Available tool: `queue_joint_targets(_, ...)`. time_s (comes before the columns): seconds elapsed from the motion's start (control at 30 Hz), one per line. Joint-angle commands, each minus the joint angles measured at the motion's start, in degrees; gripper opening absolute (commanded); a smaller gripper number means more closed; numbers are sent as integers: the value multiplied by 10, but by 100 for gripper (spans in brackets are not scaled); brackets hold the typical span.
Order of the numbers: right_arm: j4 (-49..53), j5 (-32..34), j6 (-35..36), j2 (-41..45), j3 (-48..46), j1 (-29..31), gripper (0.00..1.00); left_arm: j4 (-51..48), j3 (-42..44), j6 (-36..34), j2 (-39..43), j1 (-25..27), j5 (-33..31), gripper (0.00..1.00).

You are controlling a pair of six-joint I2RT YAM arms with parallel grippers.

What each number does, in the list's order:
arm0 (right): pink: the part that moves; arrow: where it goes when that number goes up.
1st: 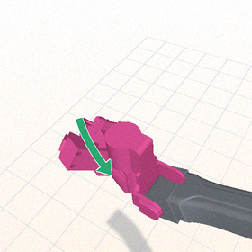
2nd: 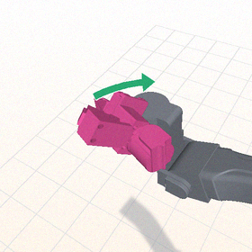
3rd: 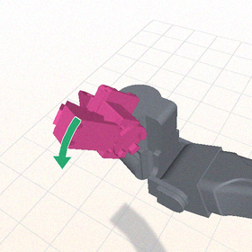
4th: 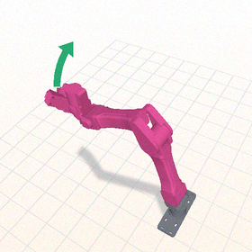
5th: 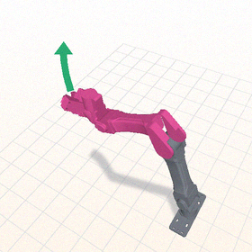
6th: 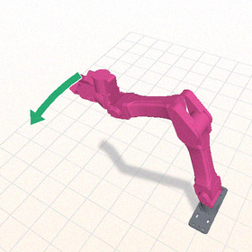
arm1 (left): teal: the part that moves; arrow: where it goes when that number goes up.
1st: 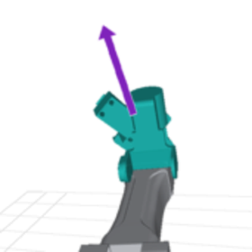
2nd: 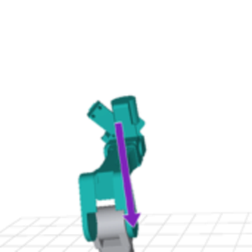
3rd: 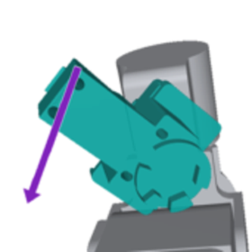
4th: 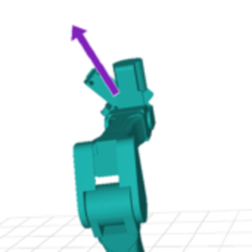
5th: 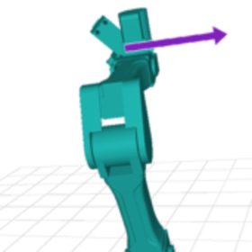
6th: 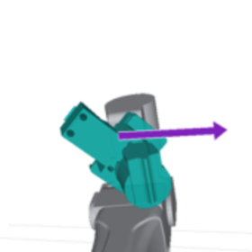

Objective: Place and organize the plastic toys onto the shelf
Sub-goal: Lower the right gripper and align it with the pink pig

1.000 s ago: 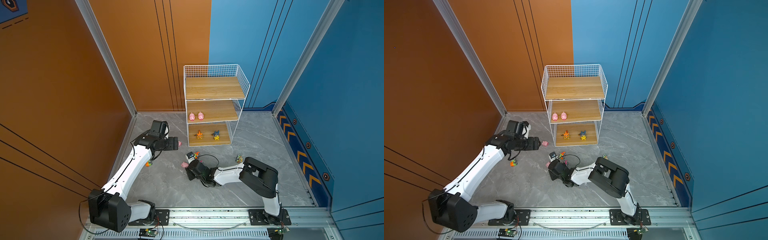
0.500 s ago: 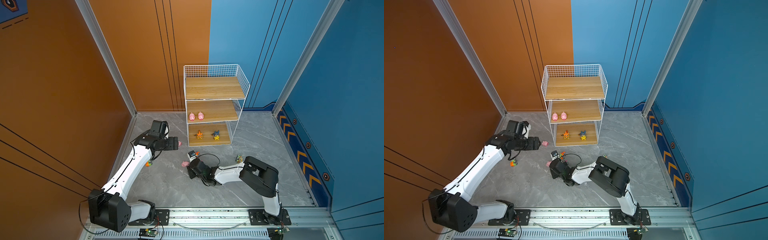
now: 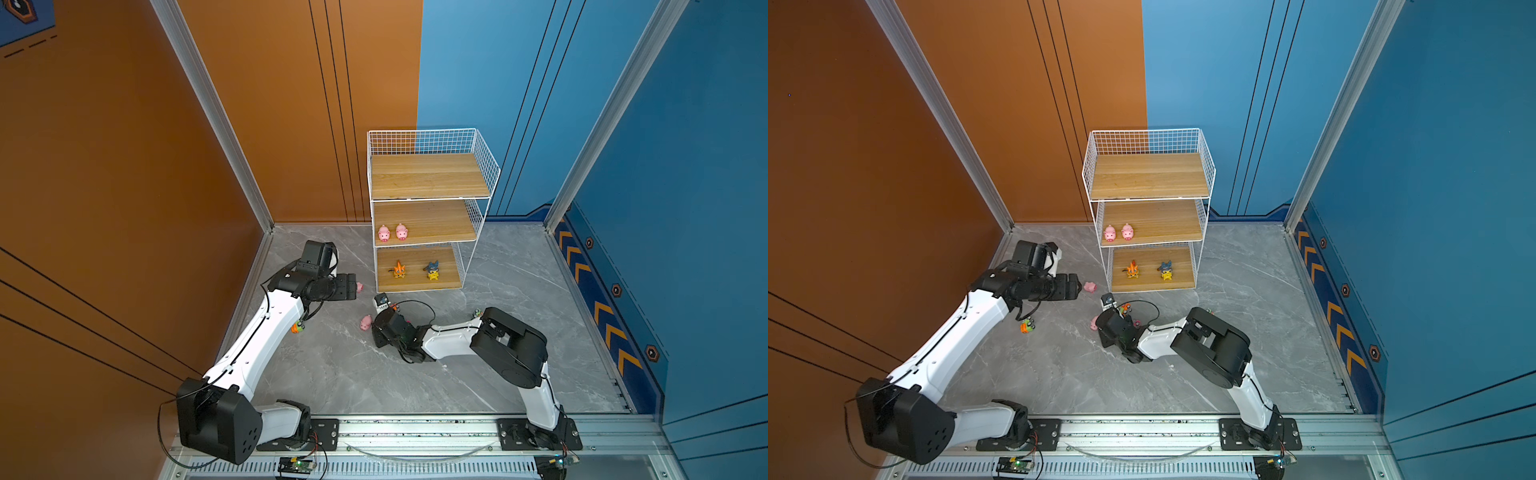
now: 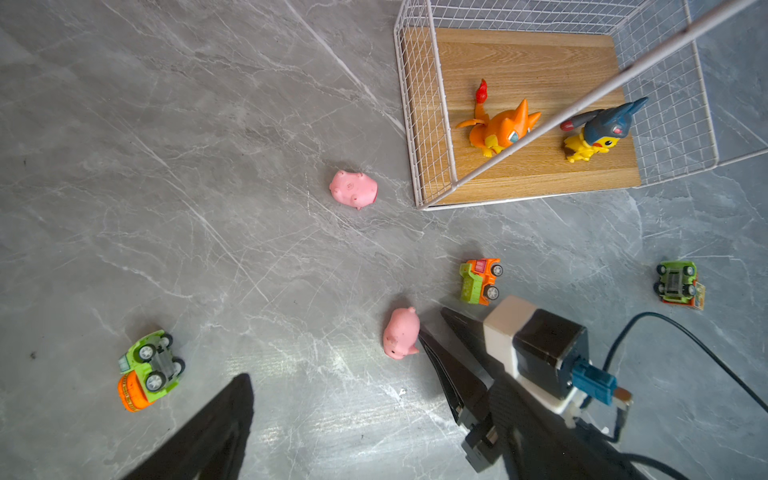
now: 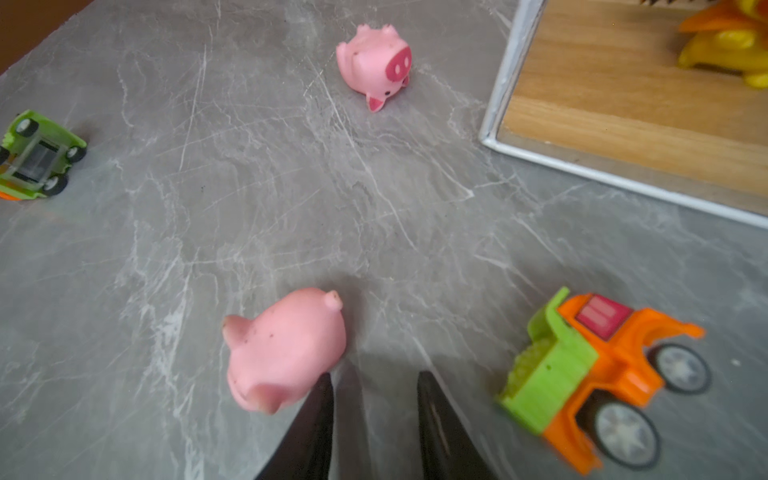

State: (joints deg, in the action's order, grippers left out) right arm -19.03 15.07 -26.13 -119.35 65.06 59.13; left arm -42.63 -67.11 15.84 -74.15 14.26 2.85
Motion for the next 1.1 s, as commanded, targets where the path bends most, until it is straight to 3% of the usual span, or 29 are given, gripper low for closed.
queue_joint_targets(0.0, 50, 0, 20, -28, 19, -7, 36, 7, 8, -10, 3, -2, 0, 90)
queue_joint_targets(0.3, 49, -27, 65, -52, 57, -13, 39, 7, 8, -7, 1, -12, -2, 91)
queue_joint_targets(0.6, 15, -28, 105, 46, 2, -21, 46, 11, 10, -3, 3, -30, 0, 91)
queue_joint_targets(0.83, -10, 4, 96, 111, -35, 0, 49, 18, 14, 4, 7, -41, -1, 91)
queue_joint_targets(1.07, -108, 70, 51, 96, -59, 55, 55, 26, 21, 8, 24, -46, 0, 91)
